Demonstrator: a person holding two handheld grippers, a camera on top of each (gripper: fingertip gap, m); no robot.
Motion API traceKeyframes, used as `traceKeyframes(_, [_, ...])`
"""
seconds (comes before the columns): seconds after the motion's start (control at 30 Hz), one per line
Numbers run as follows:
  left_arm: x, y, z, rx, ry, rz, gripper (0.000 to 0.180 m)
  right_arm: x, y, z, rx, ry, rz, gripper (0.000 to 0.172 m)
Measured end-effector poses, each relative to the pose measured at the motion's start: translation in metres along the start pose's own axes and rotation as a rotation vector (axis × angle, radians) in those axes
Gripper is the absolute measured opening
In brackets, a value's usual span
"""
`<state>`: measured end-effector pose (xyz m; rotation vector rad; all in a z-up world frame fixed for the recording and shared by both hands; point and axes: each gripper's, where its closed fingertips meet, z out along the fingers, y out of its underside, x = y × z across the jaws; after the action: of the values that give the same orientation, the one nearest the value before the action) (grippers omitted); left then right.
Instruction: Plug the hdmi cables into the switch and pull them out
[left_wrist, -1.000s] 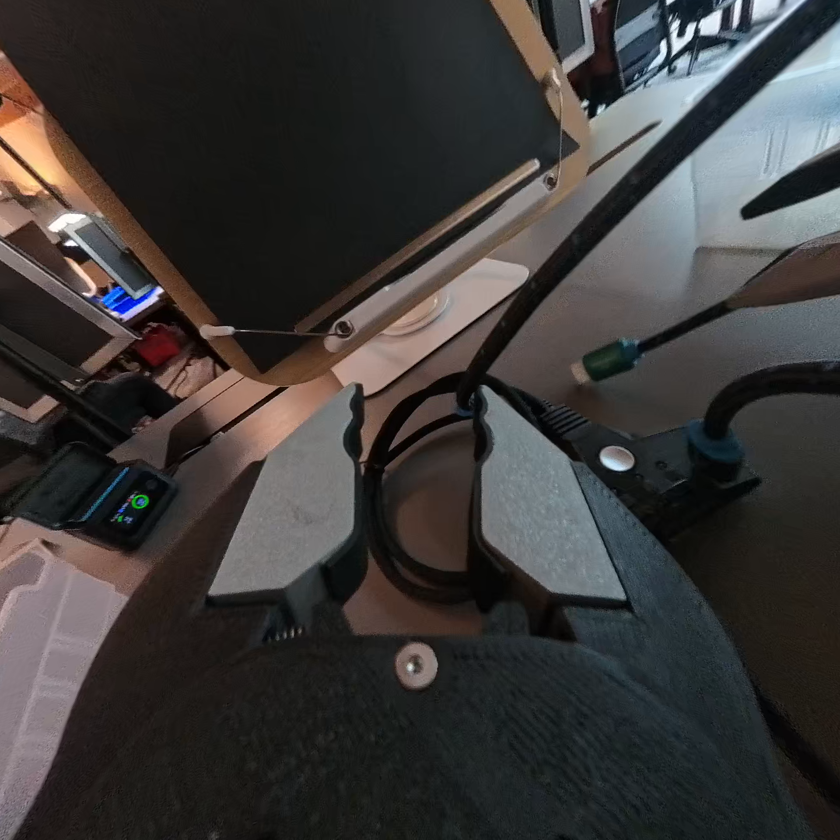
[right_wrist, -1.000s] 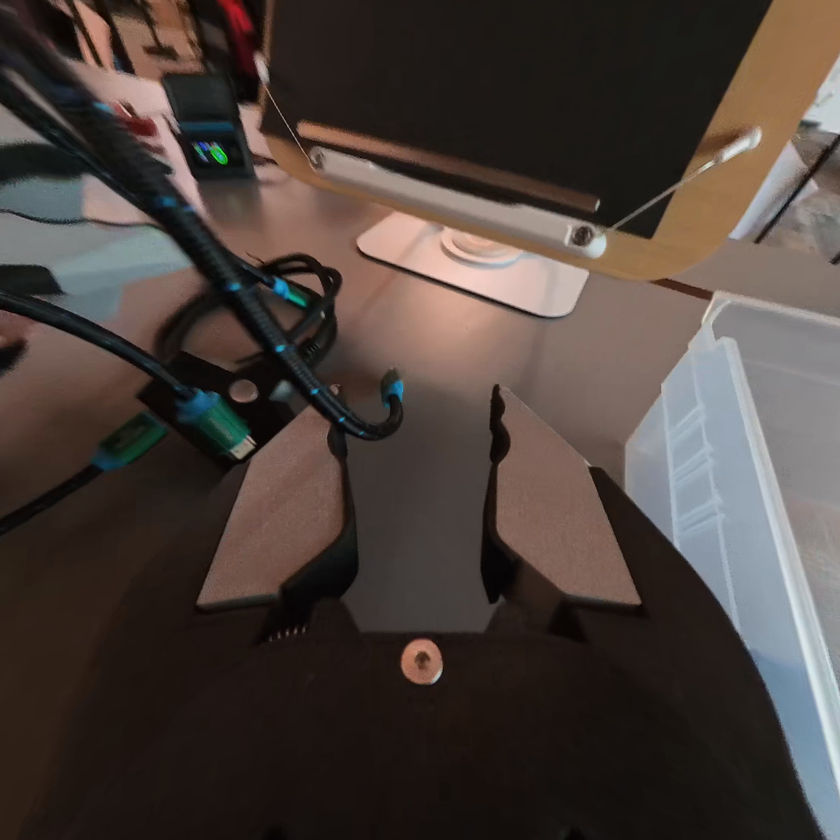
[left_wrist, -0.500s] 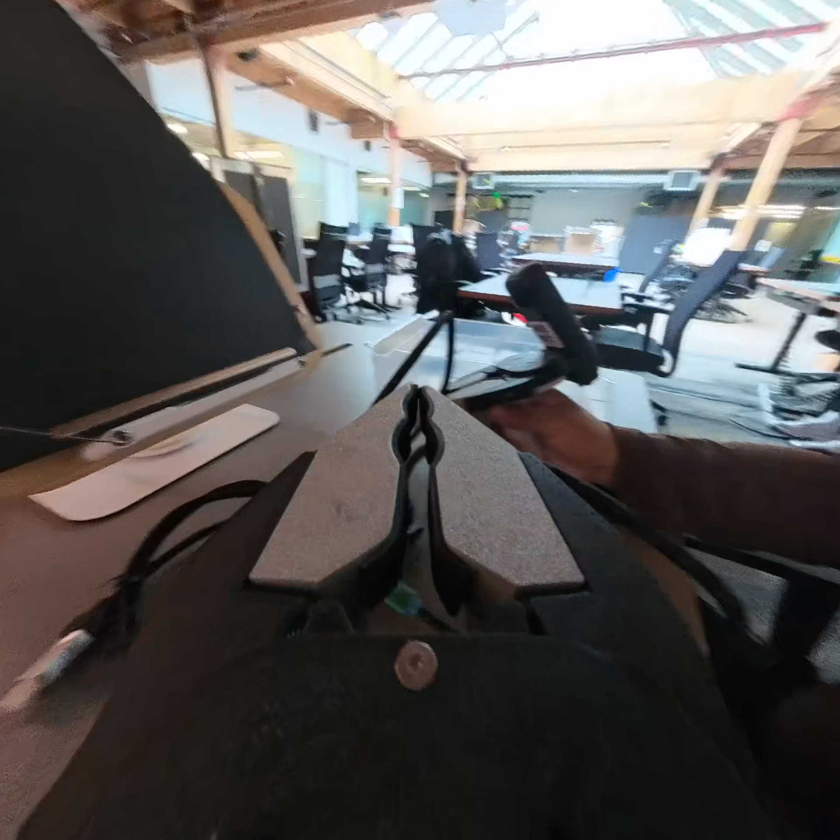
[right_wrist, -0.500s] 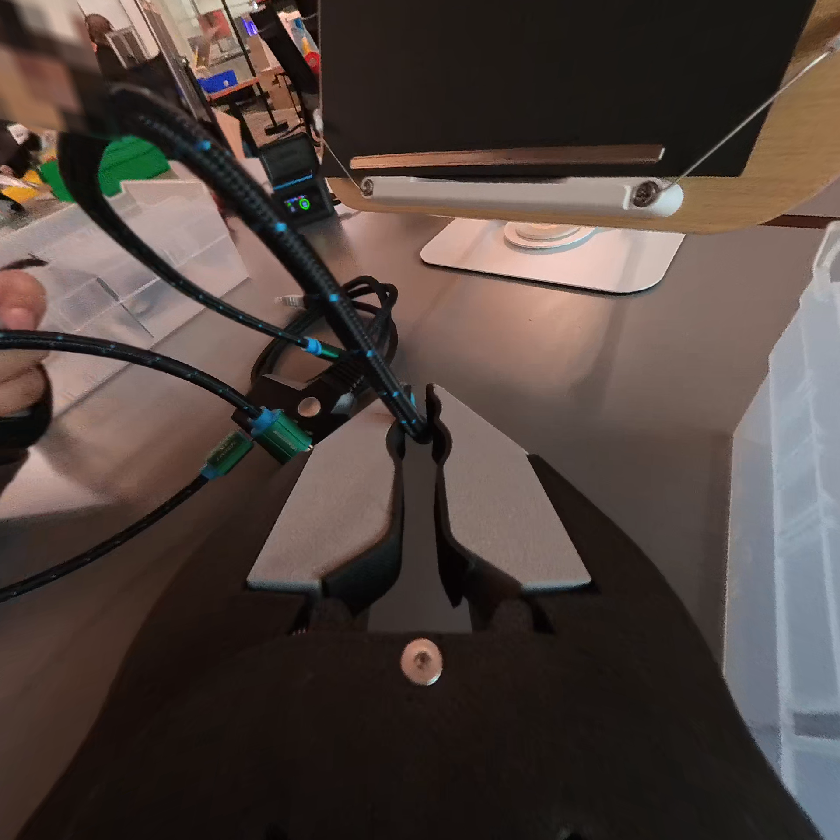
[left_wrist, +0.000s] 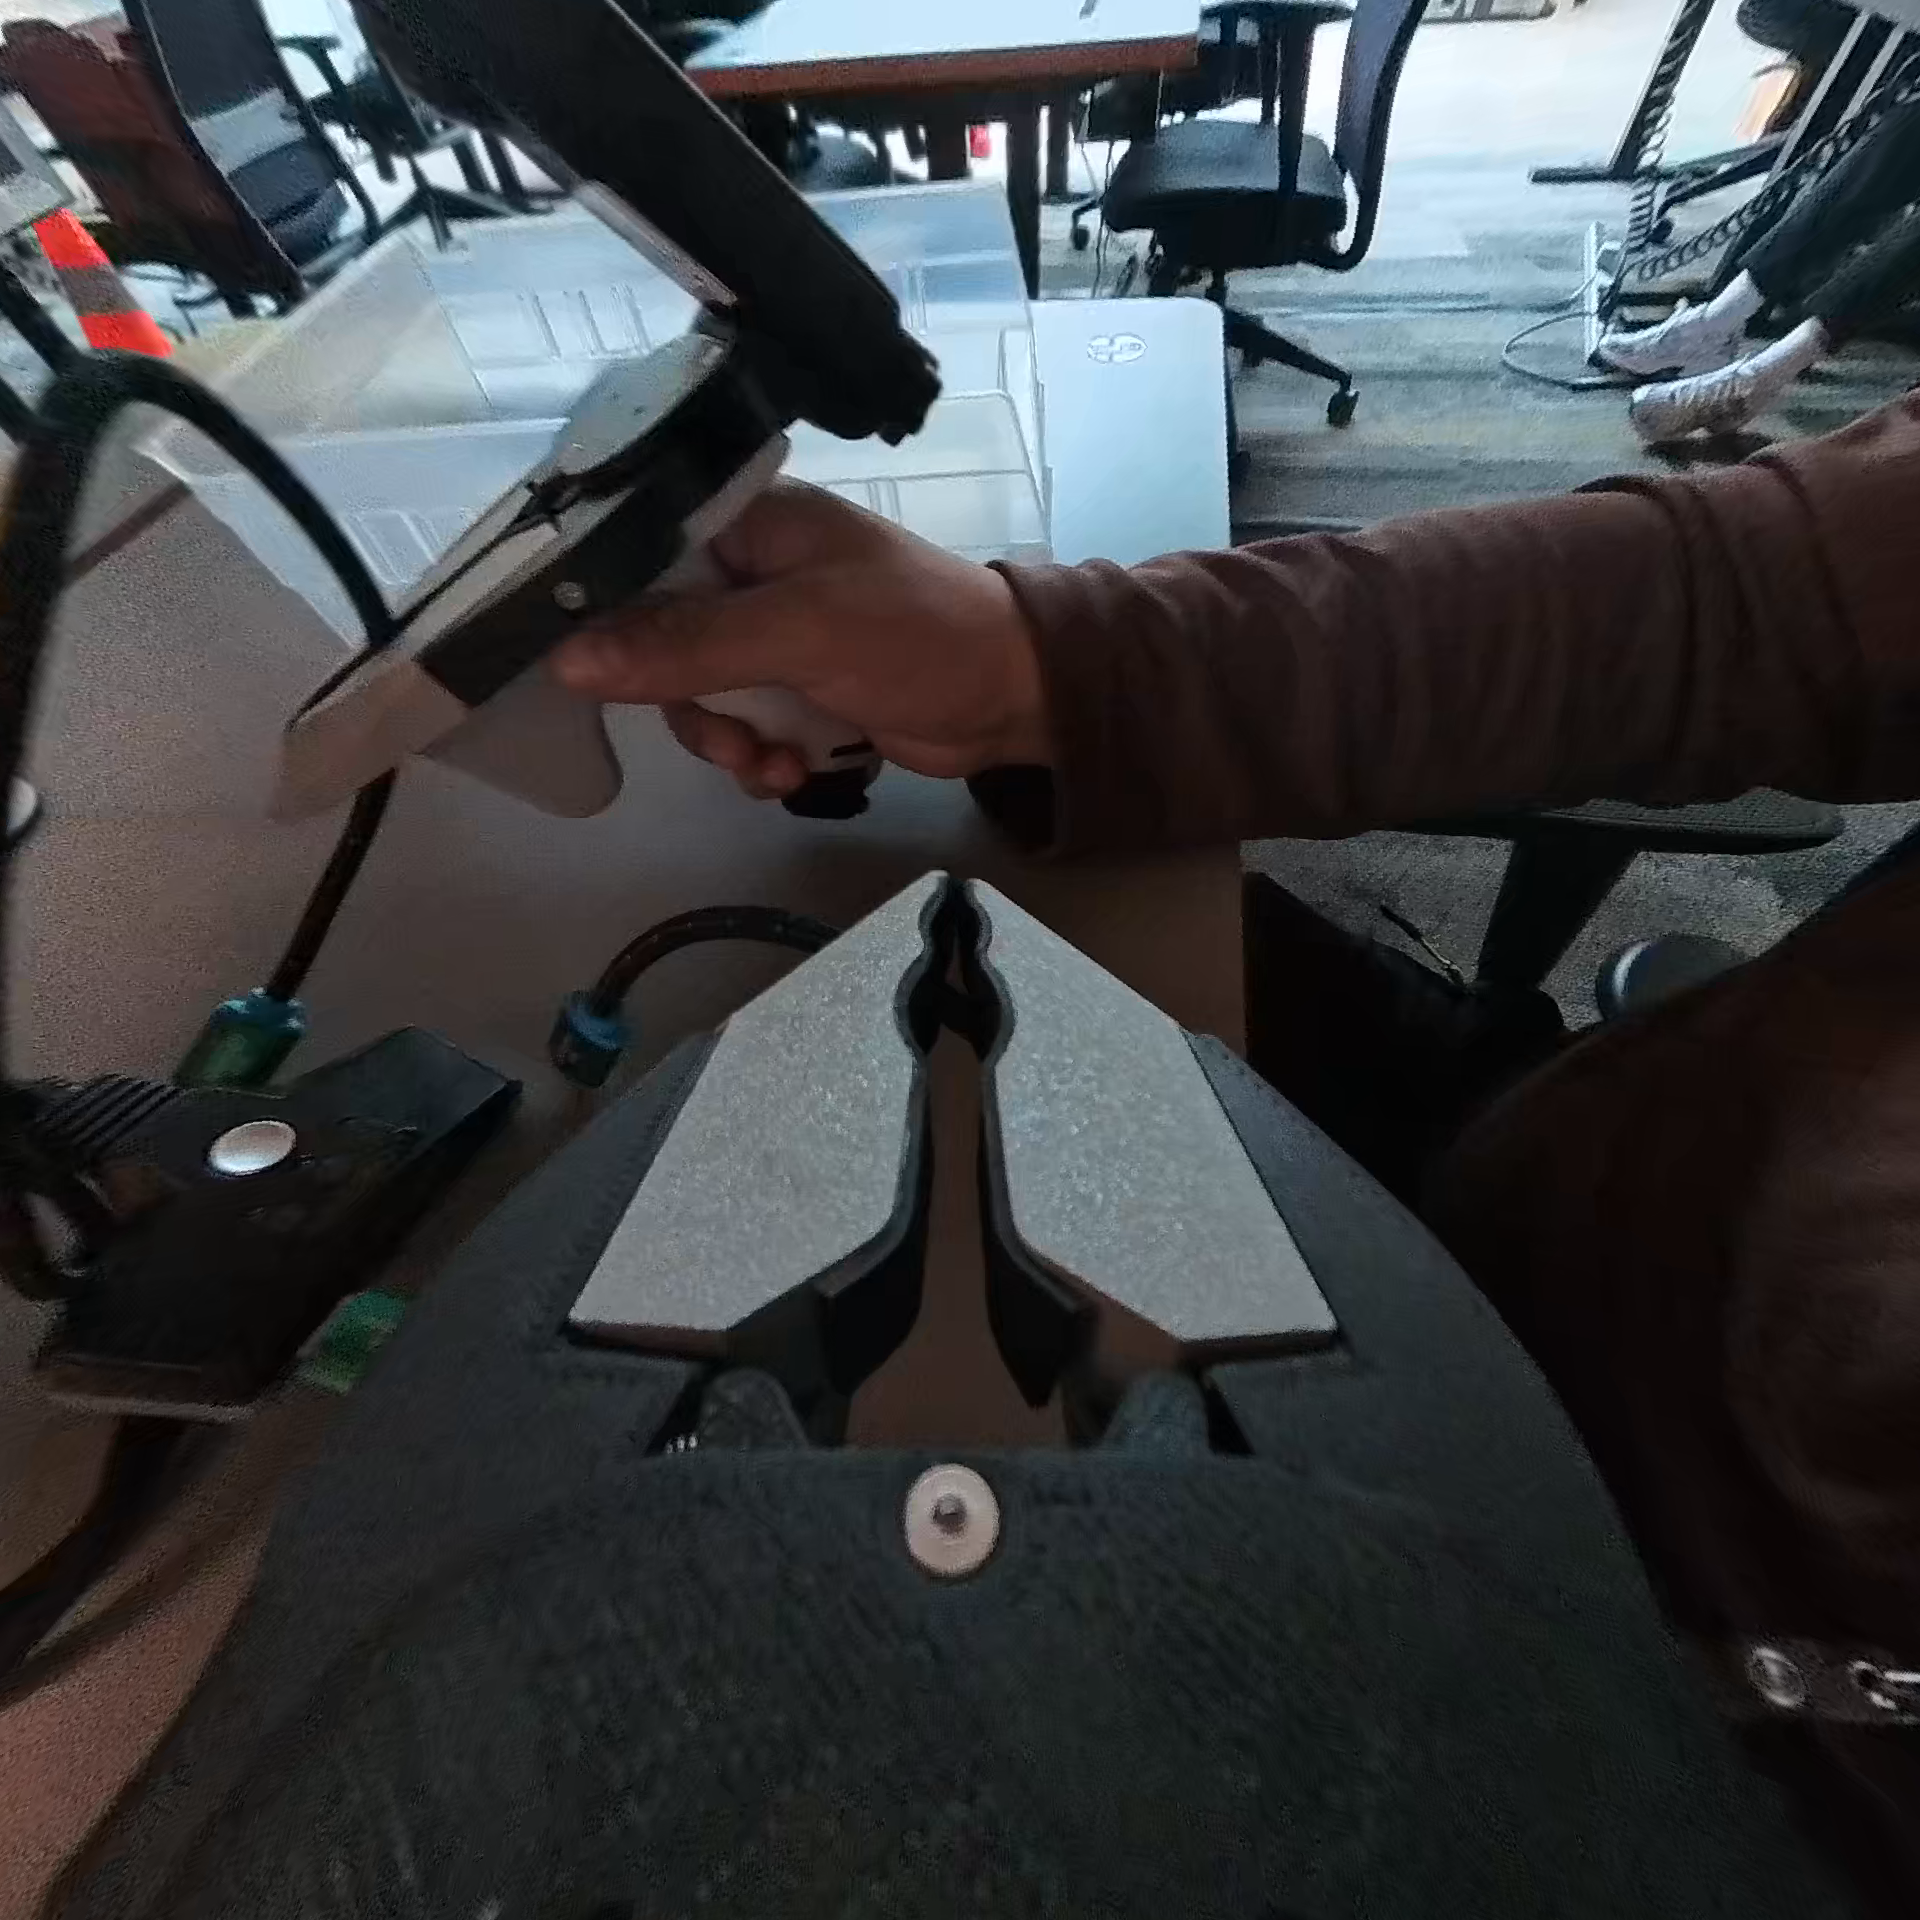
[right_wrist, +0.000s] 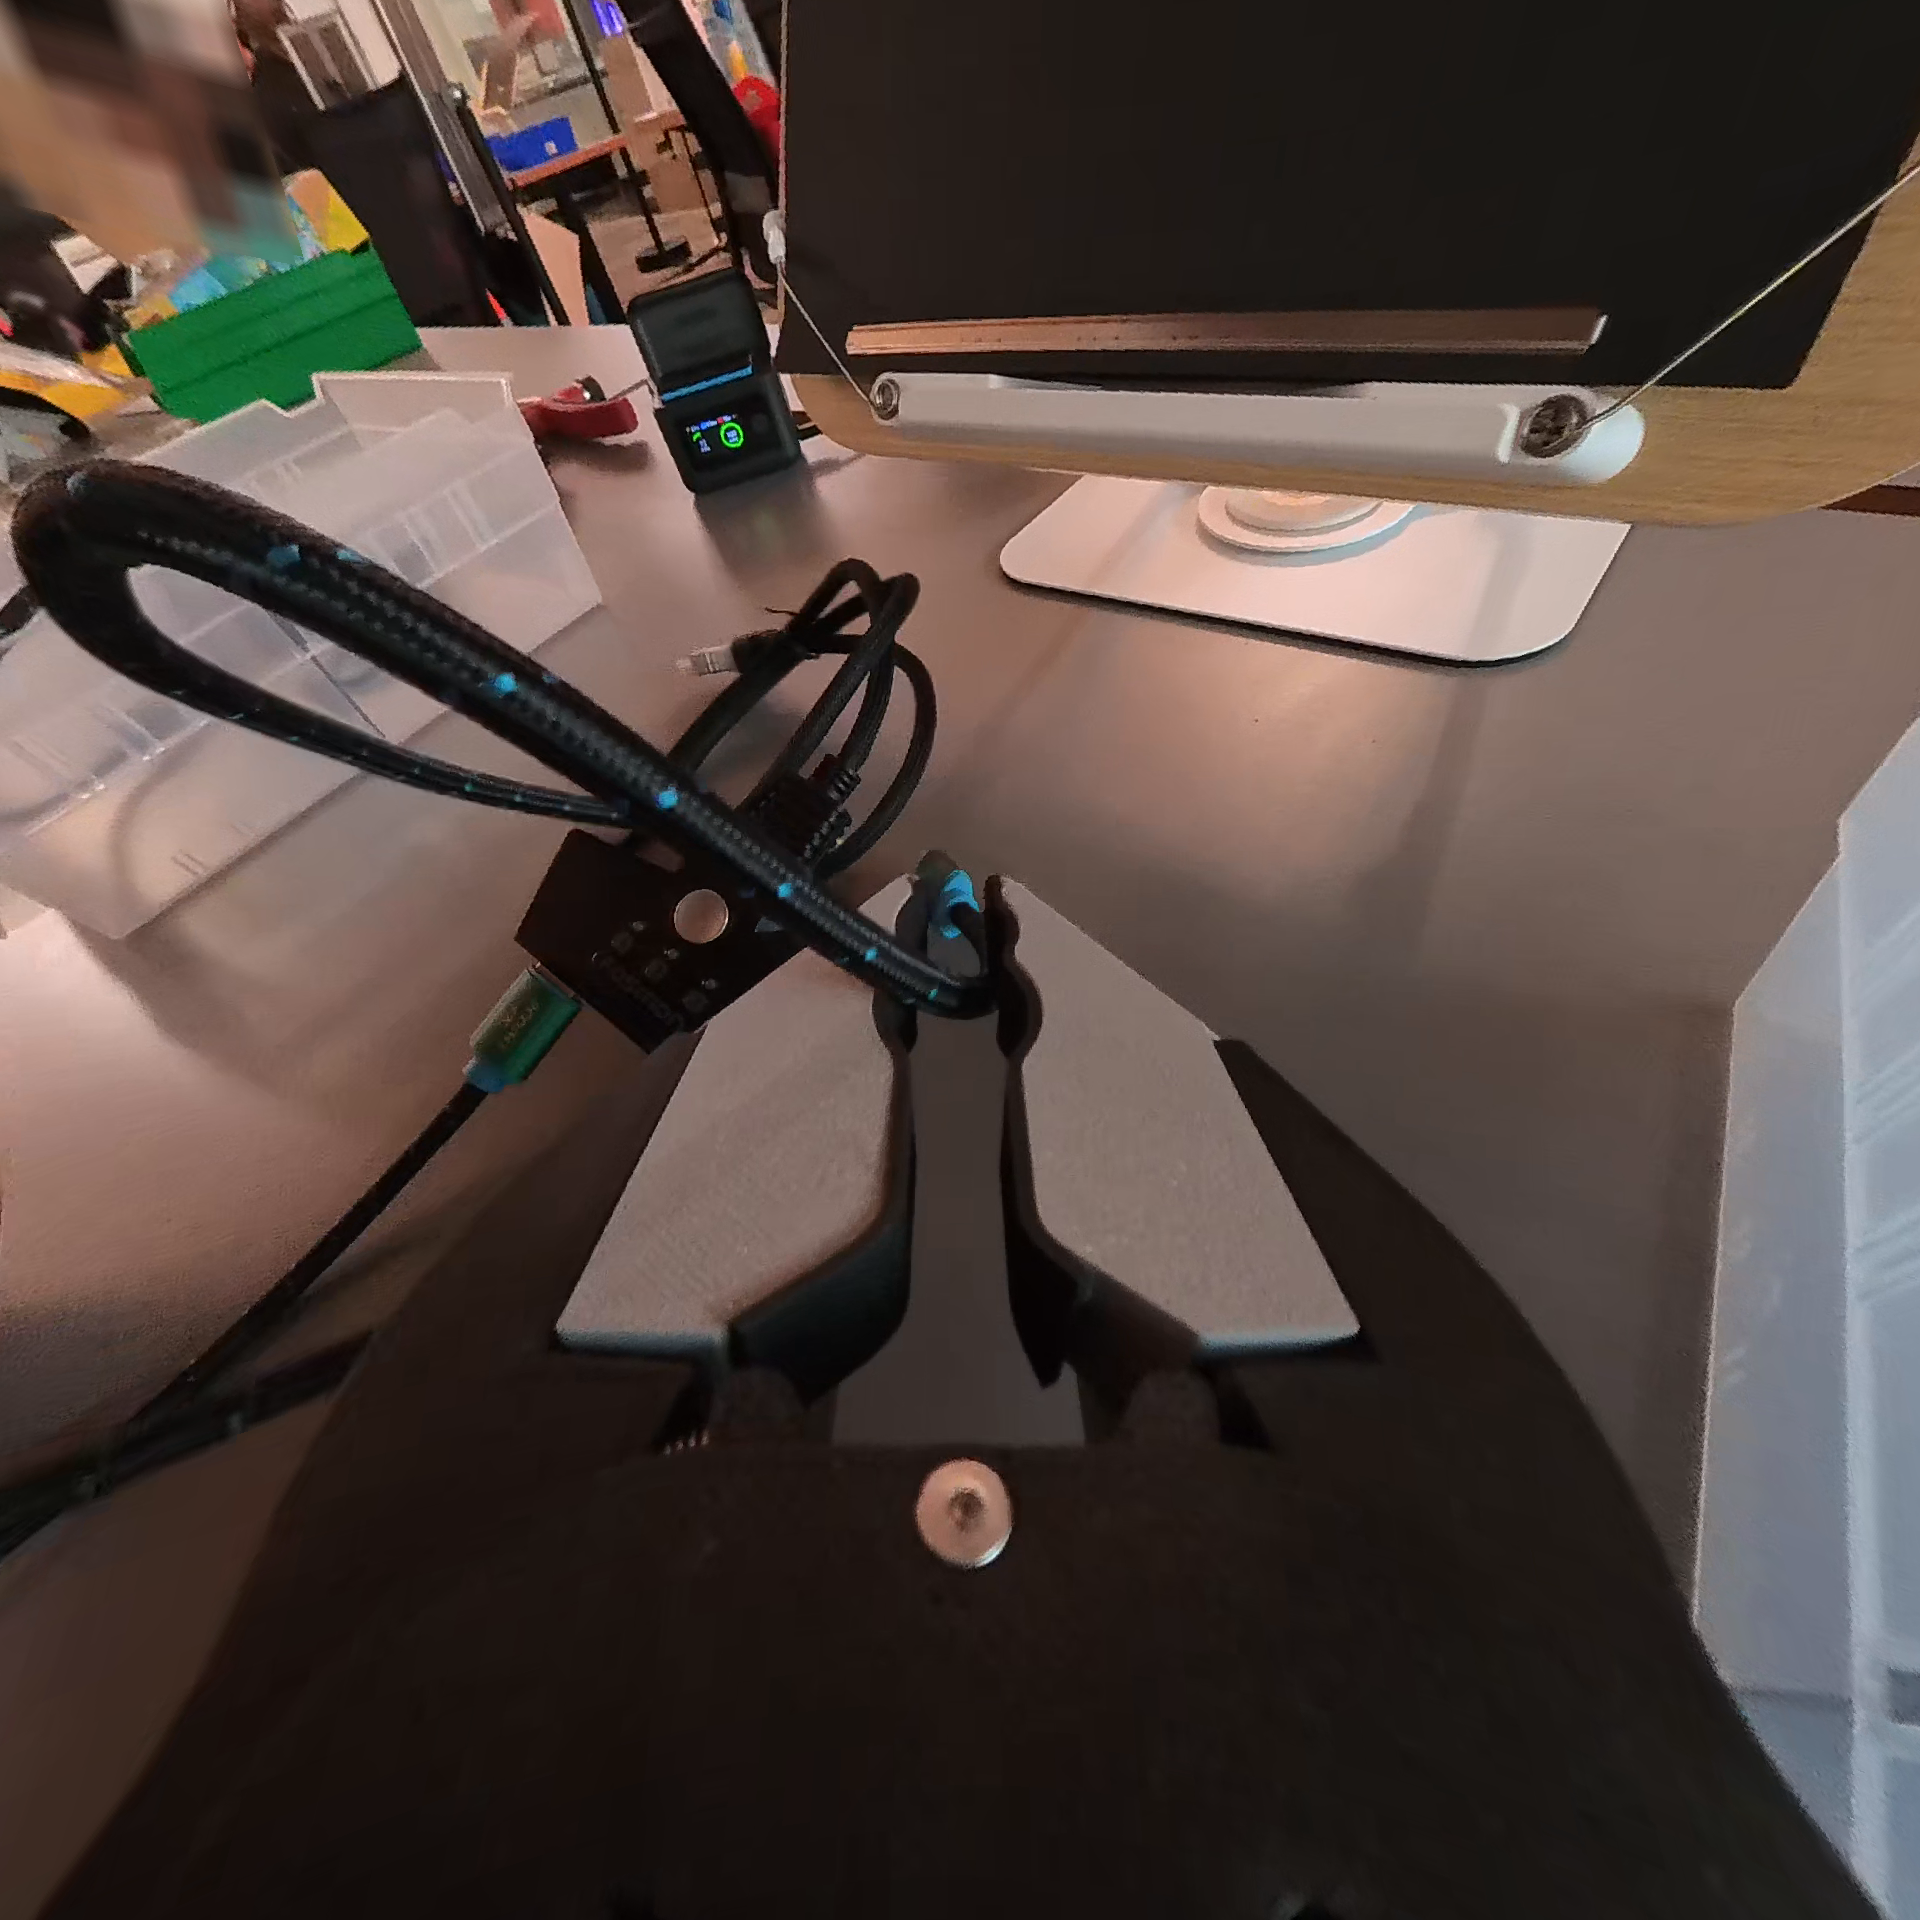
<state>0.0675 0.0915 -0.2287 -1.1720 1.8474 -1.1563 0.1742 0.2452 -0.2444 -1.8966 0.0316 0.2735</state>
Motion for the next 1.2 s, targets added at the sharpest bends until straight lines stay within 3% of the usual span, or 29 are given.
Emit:
traceKeyframes(0.27, [0.009,0.047,0.046,-0.217,-0.128,0.167,0.0,-0.009,0.008,0.004,-0.043,-0.05,0.008,0.014])
traceKeyframes(0.53, [-0.01,0.019,0.01,-0.135,-0.212,0.18,0.0,-0.025,0.019,0.011,-0.103,-0.124,-0.03,0.045])
traceKeyframes(0.73, [-0.031,0.017,-0.037,-0.15,-0.206,0.134,0.0,-0.012,-0.017,-0.007,0.082,0.029,-0.141,0.017])
traceKeyframes(0.83, [-0.057,0.016,-0.064,-0.139,-0.302,0.119,0.0,-0.01,-0.036,-0.02,0.192,0.047,-0.133,0.006])
traceKeyframes(0.9, [-0.079,0.016,-0.078,-0.135,-0.385,0.146,0.003,-0.002,-0.04,-0.024,0.221,0.091,-0.121,0.004])
traceKeyframes(0.93, [-0.087,0.015,-0.081,-0.118,-0.402,0.151,0.015,0.002,-0.04,-0.024,0.223,0.114,-0.116,0.004])
traceKeyframes(1.03, [-0.106,0.015,-0.083,-0.077,-0.364,0.084,0.02,0.006,-0.038,-0.023,0.212,0.147,-0.121,0.005])
traceKeyframes(1.13, [-0.144,0.018,-0.092,-0.102,-0.442,0.07,0.034,0.009,-0.04,-0.025,0.218,0.175,-0.137,0.004])
traceKeyframes(1.2, [-0.168,0.019,-0.099,-0.105,-0.487,0.058,0.03,0.009,-0.042,-0.026,0.23,0.172,-0.134,0.004])
